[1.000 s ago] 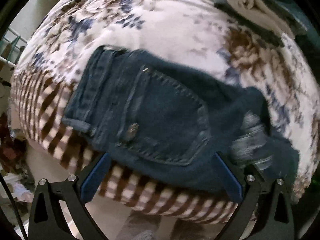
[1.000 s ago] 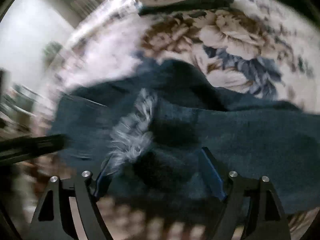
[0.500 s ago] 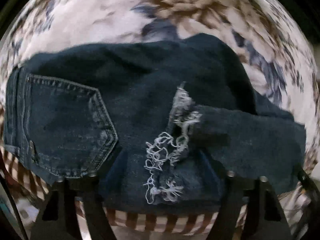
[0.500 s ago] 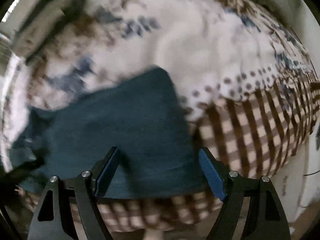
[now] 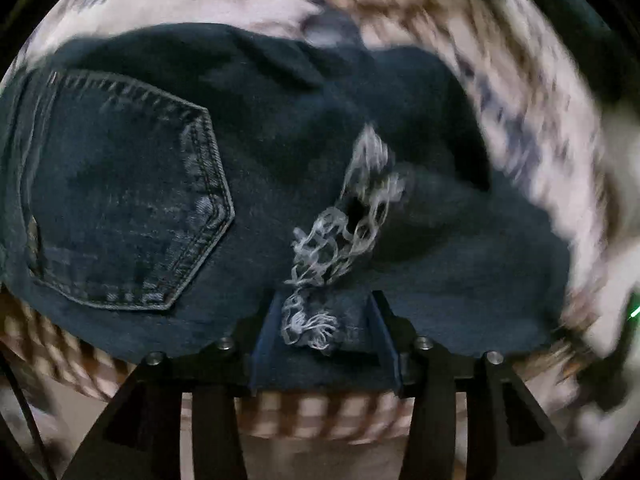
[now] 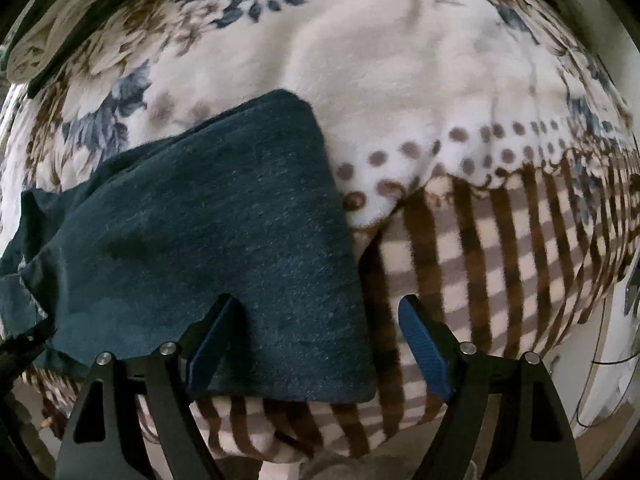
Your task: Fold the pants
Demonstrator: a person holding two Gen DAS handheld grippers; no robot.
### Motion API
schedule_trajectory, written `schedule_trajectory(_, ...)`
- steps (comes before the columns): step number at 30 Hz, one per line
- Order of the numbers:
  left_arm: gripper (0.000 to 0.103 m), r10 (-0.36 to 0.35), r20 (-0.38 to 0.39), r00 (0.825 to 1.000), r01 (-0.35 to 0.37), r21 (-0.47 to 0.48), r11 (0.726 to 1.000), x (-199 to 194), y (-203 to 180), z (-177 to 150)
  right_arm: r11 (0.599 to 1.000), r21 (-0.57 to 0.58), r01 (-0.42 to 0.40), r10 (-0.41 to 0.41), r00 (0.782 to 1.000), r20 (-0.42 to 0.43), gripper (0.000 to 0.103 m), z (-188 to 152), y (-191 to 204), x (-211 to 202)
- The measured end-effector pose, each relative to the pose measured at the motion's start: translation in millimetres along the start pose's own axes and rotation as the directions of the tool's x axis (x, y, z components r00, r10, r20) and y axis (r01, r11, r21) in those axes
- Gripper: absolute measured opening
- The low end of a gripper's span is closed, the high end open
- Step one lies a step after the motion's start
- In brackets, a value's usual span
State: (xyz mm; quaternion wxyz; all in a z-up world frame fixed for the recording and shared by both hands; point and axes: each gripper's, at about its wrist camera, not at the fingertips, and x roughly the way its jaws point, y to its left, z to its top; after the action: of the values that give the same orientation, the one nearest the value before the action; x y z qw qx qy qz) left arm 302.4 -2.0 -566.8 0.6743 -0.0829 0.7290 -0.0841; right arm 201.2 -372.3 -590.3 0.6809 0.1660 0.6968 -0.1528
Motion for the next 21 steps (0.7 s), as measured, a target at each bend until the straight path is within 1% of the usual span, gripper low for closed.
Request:
schedule_trajectory(2,0.045,0.055,0.016,0.998,-0.056,0.057,0.997,3,-8,-6,1.000,-0.003,0.000,0.000,1.000,-0.009,0.084,2,4,3)
schedule_trajectory(4,0.045,0.046,0.032,0.998,-0.047,0.039,0.998,-6,-8,-8,1.000,-0.008,0.010,-0.010,1.000,-0.015,0.084,4,7,3)
schedule_trajectory(5,0.045,0.028,0.056,0.998,-0.029,0.011,1.000,-15,-5,-9,1.000,-0.010,0.016,-0.016,1.000,-0.010,0.084,1,12,-1)
schedule_trajectory(6,0.045,-0.008,0.107,0.994,0.012,-0.034,0.999,-30,2,-11,1.000,-0.013,0.008,-0.008,1.000,-0.004,0.084,1,15,-5)
schedule_trajectory(7,0.045,-0.054,0.174,0.983,0.071,-0.092,0.993,-48,14,-15,1.000,-0.018,-0.005,0.005,1.000,0.006,0.084,0,21,-12)
schedule_trajectory(8,0.047,-0.082,0.222,0.972,0.115,-0.141,0.983,-61,26,-19,1.000,-0.023,-0.011,0.011,1.000,0.016,0.084,0,27,-17)
schedule_trajectory(9,0.056,-0.114,0.287,0.951,0.181,-0.217,0.959,-77,46,-25,0.999,-0.028,-0.017,0.017,0.999,0.029,0.086,0,34,-23)
schedule_trajectory(10,0.080,-0.134,0.320,0.938,0.226,-0.271,0.936,-85,62,-31,0.999,-0.033,-0.028,0.029,0.999,0.039,0.085,0,45,-30)
schedule_trajectory(11,0.090,-0.148,0.352,0.924,0.274,-0.340,0.900,-91,82,-38,0.999,-0.034,-0.042,0.043,0.998,0.042,0.085,-1,52,-34)
schedule_trajectory(12,0.093,-0.147,0.378,0.914,0.306,-0.402,0.863,-93,102,-41,0.998,-0.033,-0.059,0.060,0.997,0.041,0.085,-1,61,-38)
schedule_trajectory(13,0.093,-0.121,0.412,0.903,0.330,-0.486,0.809,-95,134,-55,0.997,-0.034,-0.074,0.075,0.996,0.036,0.085,0,71,-40)
schedule_trajectory(14,0.093,-0.079,0.441,0.894,0.345,-0.566,0.749,-95,159,-66,0.995,-0.040,-0.086,0.087,0.996,0.028,0.085,0,83,-41)
schedule_trajectory(15,0.093,-0.062,0.460,0.886,0.368,-0.615,0.698,-90,179,-72,0.994,-0.054,-0.094,0.095,0.995,0.019,0.085,2,97,-41)
schedule_trajectory(16,0.093,-0.053,0.467,0.883,0.384,-0.651,0.655,-85,194,-76,0.993,-0.074,-0.096,0.097,0.995,0.013,0.085,3,110,-40)
schedule_trajectory(17,0.091,-0.050,0.477,0.877,0.405,-0.680,0.611,-76,206,-77,0.991,-0.092,-0.094,0.096,0.995,0.012,0.085,2,127,-45)
schedule_trajectory(18,0.091,-0.066,0.505,0.861,0.455,-0.705,0.543,-65,226,-81,0.989,-0.114,-0.093,0.095,0.995,0.010,0.085,3,140,-46)
schedule_trajectory(19,0.091,-0.078,0.523,0.849,0.486,-0.714,0.505,-53,229,-81,0.987,-0.131,-0.093,0.095,0.995,0.011,0.085,0,153,-47)
schedule_trajectory(20,0.088,-0.098,0.557,0.825,0.534,-0.710,0.459,-43,238,-80,0.984,-0.154,-0.090,0.093,0.996,0.012,0.085,0,166,-47)
schedule_trajectory(21,0.073,-0.103,0.576,0.811,0.556,-0.703,0.443,-41,240,-74,0.981,-0.174,-0.084,0.088,0.996,0.013,0.085,1,176,-48)
